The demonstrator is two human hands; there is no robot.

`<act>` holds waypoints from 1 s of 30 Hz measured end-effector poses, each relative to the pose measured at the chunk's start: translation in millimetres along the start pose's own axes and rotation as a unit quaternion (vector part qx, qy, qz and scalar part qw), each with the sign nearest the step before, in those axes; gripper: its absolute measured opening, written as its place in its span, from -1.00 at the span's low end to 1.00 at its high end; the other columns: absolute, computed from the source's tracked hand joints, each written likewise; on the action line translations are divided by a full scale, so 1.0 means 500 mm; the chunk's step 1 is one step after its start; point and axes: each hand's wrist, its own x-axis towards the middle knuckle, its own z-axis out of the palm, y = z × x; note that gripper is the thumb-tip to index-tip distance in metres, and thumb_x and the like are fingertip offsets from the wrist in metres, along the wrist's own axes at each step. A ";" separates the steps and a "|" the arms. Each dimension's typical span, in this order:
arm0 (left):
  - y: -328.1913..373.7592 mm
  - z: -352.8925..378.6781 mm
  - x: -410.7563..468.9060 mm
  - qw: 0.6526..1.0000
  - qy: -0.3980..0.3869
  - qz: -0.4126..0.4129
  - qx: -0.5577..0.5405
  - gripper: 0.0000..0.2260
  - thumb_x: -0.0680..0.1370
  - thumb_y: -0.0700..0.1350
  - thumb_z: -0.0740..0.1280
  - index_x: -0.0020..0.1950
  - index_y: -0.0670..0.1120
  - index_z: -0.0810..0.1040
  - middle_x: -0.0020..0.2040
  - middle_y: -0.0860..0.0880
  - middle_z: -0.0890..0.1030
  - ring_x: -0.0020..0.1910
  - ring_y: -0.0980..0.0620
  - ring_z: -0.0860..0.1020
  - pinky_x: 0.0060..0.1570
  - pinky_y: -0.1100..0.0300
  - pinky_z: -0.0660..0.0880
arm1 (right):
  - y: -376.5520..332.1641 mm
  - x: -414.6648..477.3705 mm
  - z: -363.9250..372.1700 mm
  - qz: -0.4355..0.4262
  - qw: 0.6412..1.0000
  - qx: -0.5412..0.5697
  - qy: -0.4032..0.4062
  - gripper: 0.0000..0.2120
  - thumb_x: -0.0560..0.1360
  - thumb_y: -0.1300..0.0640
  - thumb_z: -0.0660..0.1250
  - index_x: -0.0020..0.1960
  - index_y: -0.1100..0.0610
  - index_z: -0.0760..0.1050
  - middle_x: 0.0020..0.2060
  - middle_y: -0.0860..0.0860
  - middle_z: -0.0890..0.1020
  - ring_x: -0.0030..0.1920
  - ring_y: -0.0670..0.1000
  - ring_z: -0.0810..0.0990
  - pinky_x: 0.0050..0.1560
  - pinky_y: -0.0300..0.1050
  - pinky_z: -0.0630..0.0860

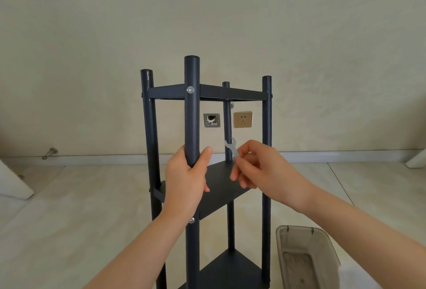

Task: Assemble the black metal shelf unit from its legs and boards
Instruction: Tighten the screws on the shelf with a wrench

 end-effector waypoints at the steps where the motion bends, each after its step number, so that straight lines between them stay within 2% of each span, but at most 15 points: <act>1: 0.002 -0.001 -0.002 1.000 -0.007 0.001 -0.006 -0.76 0.60 -0.02 0.38 -0.18 -0.10 0.46 -0.50 0.05 0.38 -0.60 0.11 0.37 -0.47 0.12 0.51 | -0.001 0.001 0.004 -0.004 1.000 0.004 -0.001 -0.91 0.64 0.23 0.18 -0.02 0.11 0.42 -0.27 -0.01 0.70 -0.39 -0.11 0.56 -0.31 -0.31 0.47; 4: 0.006 0.000 -0.010 0.999 -0.032 -0.002 -0.017 -0.76 0.59 -0.02 0.39 -0.19 -0.11 0.45 -0.53 0.08 0.37 -0.61 0.08 0.35 -0.48 0.11 0.48 | -0.004 0.009 0.005 -0.038 0.999 -0.022 0.015 -0.89 0.63 0.23 0.21 -0.03 0.05 0.41 -0.26 -0.05 0.70 -0.34 -0.14 0.58 -0.24 -0.31 0.51; 7: 0.009 0.005 -0.018 0.998 -0.062 0.000 -0.028 -0.75 0.57 0.00 0.40 -0.12 -0.18 0.50 -0.53 0.09 0.36 -0.60 0.09 0.35 -0.49 0.14 0.46 | -0.003 0.024 0.000 -0.070 0.994 -0.051 0.064 -0.86 0.62 0.19 0.25 -0.06 -0.03 0.40 -0.30 -0.08 0.69 -0.34 -0.16 0.58 -0.22 -0.37 0.48; 11: 0.018 0.007 -0.025 0.996 -0.085 0.007 -0.008 -0.71 0.55 0.06 0.40 -0.09 -0.17 0.52 -0.54 0.10 0.37 -0.60 0.10 0.36 -0.45 0.11 0.50 | -0.005 0.044 0.001 -0.085 0.990 -0.046 0.107 -0.88 0.62 0.19 0.25 0.09 0.06 0.54 -0.31 -0.13 0.66 -0.35 -0.21 0.57 -0.23 -0.42 0.44; 15: 0.024 0.010 -0.032 0.995 -0.094 0.021 0.009 -0.76 0.57 0.04 0.39 -0.15 -0.11 0.51 -0.55 0.09 0.37 -0.60 0.09 0.37 -0.44 0.03 0.52 | -0.011 0.052 0.004 -0.085 0.986 -0.067 0.129 -0.86 0.61 0.16 0.27 -0.05 0.06 0.60 -0.45 -0.14 0.63 -0.42 -0.20 0.52 -0.27 -0.44 0.43; 17: 0.025 0.012 -0.033 0.995 -0.094 0.026 0.010 -0.78 0.58 0.03 0.39 -0.15 -0.09 0.51 -0.54 0.08 0.38 -0.61 0.09 0.37 -0.46 0.07 0.50 | -0.013 0.057 0.005 -0.073 0.986 -0.057 0.141 -0.83 0.60 0.15 0.26 -0.11 0.08 0.59 -0.51 -0.12 0.60 -0.47 -0.19 0.49 -0.31 -0.45 0.39; 22: 0.025 0.018 -0.038 0.993 -0.112 0.011 -0.021 -0.71 0.57 0.04 0.39 -0.09 -0.19 0.49 -0.52 0.04 0.38 -0.59 0.05 0.36 -0.54 0.15 0.43 | -0.023 0.064 0.007 -0.070 0.981 -0.014 0.180 -0.77 0.59 0.13 0.31 -0.17 0.12 0.67 -0.61 -0.18 0.43 -0.53 -0.16 0.38 -0.42 -0.44 0.29; 25: 0.027 0.022 -0.034 0.993 -0.108 -0.001 -0.038 -0.65 0.53 0.07 0.40 -0.08 -0.23 0.47 -0.51 0.02 0.37 -0.59 0.04 0.34 -0.55 0.14 0.41 | -0.033 0.077 0.008 -0.060 0.979 0.022 0.195 -0.76 0.58 0.15 0.31 -0.20 0.10 0.68 -0.63 -0.13 0.38 -0.55 -0.12 0.32 -0.43 -0.42 0.26; 30: 0.024 0.021 -0.029 0.994 -0.101 -0.008 -0.043 -0.65 0.55 0.07 0.40 -0.09 -0.23 0.48 -0.53 0.05 0.36 -0.60 0.05 0.33 -0.54 0.14 0.40 | -0.048 0.093 0.015 -0.050 0.978 0.046 0.198 -0.74 0.56 0.19 0.30 -0.26 0.03 0.64 -0.51 -0.16 0.58 -0.41 -0.23 0.53 -0.28 -0.36 0.41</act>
